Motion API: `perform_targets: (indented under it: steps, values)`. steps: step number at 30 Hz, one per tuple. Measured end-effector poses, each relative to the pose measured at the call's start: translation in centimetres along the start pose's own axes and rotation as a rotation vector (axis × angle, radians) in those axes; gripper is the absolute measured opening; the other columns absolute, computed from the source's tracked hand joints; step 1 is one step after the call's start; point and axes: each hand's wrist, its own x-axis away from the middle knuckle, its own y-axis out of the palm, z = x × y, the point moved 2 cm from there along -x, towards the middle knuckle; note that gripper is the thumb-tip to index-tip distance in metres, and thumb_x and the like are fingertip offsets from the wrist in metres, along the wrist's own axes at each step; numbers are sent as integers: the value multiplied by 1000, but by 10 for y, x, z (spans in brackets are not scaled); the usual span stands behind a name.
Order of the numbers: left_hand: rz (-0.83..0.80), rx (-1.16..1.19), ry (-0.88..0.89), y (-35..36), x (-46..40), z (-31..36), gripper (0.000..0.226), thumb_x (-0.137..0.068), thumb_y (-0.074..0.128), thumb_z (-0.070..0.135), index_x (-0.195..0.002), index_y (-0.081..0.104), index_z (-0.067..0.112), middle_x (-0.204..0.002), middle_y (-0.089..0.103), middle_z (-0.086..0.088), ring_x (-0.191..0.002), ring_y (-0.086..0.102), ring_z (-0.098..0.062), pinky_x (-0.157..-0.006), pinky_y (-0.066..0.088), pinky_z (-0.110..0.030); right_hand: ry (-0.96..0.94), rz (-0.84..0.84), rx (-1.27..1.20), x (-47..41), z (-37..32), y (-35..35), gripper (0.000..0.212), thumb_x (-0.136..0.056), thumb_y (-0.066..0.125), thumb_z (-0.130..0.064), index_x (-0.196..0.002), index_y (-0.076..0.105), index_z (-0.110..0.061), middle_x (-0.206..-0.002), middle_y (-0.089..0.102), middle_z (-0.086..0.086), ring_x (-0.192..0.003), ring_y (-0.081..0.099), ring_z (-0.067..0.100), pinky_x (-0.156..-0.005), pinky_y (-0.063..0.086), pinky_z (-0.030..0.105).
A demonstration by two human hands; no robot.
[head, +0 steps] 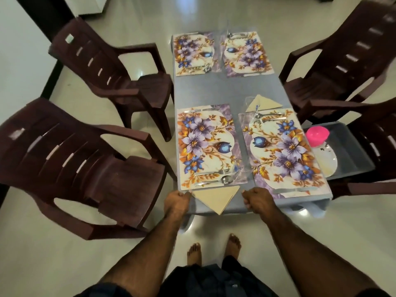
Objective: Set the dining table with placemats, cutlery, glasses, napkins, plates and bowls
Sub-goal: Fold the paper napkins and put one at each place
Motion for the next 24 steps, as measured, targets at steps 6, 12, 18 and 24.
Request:
perform_targets:
  steps: [6, 12, 18, 24]
  values:
    - [-191, -361, 320, 27, 36, 31, 29, -91, 76, 46, -81, 67, 21, -87, 72, 5, -82, 67, -15, -68, 52, -26, 12, 60, 16, 31, 17, -52, 23, -97, 68, -25, -91, 73, -3, -81, 75, 16, -63, 65, 20, -55, 46, 29]
    - [-417, -591, 588, 139, 99, 83, 30, -90, 70, 52, -89, 74, 22, -89, 74, 6, -81, 66, -12, -75, 56, -30, 122, 144, -126, 27, 76, -135, 22, -98, 67, -30, -97, 74, -10, -78, 74, 7, -65, 65, 19, -59, 46, 28]
    - [-568, -652, 780, 280, 168, 143, 25, -95, 68, 41, -88, 75, 18, -92, 74, 4, -85, 65, -16, -71, 48, -27, 92, 170, -260, 7, 142, -256, 20, -94, 74, -28, -85, 72, -10, -70, 69, 7, -58, 58, 18, -53, 40, 25]
    - [-564, -593, 819, 420, 227, 185, 18, -92, 78, 29, -79, 76, 16, -76, 71, 5, -73, 66, -15, -65, 44, -19, 104, 201, -215, -9, 202, -397, 21, -91, 78, -18, -77, 66, -7, -67, 66, 8, -52, 58, 15, -41, 39, 15]
